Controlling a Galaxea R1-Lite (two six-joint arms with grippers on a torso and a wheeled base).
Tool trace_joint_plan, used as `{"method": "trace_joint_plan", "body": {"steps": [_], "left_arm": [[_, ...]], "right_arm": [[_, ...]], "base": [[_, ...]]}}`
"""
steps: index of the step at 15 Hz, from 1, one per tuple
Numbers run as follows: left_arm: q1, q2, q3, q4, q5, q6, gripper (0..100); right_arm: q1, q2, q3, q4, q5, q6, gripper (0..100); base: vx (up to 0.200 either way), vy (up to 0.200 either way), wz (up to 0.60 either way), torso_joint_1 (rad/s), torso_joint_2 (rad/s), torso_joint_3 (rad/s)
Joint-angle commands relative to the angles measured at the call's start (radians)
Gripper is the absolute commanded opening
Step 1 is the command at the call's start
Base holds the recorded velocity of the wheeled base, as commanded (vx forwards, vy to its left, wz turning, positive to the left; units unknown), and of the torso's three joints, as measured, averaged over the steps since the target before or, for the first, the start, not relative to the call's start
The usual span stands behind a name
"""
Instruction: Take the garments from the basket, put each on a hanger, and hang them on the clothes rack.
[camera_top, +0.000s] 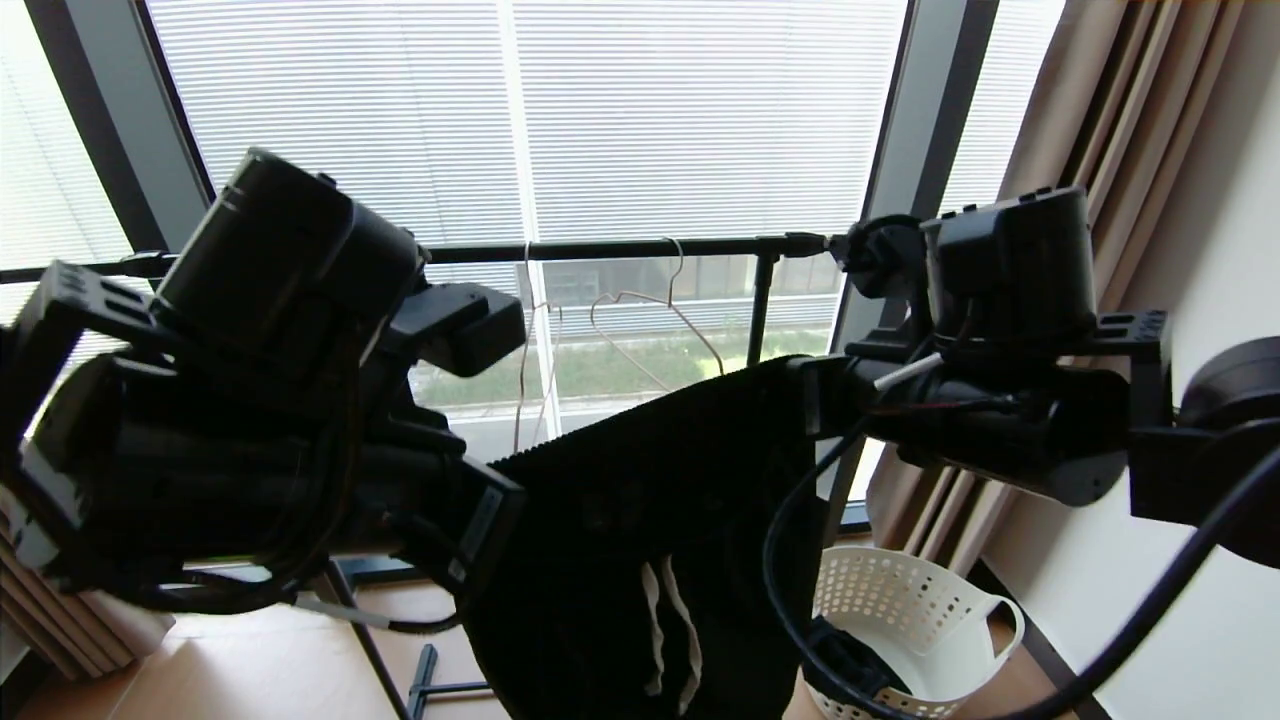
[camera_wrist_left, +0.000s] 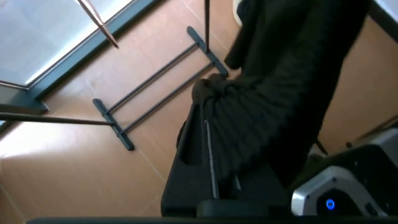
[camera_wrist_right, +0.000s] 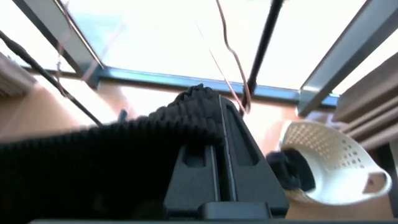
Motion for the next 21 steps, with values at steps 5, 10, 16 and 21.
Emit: {"method": "trace_joint_plan", "body": {"steps": [5, 10, 16, 21], "left_arm": [[-0.185, -0.021, 0.111, -0.009, -0.122, -0.091, 0], [-0.234, 0.037, 0.009, -0.011, -0.149, -0.191, 0], [-0.186, 0.007, 0.081, -0.009, -0.140, -0.205, 0], [0.007, -0.022, 0.128, -0.023, -0.142, -0.202, 0]], "right_arm": [[0.110, 0.195, -0.270, -0.003, 0.009, -0.008, 0], [0.162, 0.218, -0.305, -0.008, 0.013, 0.003, 0], [0.131, 0.156, -0.267, 0.001, 0.013, 0.040, 0], [0.070, -0.048, -0.037, -0.006, 0.013, 0.035, 0]], "base": [[0.000, 0.000, 0.00, 0.000, 0.00, 0.000], [0.000, 0.000, 0.00, 0.000, 0.00, 0.000], [0.000, 0.000, 0.00, 0.000, 0.00, 0.000], [0.000, 0.000, 0.00, 0.000, 0.00, 0.000]]}}
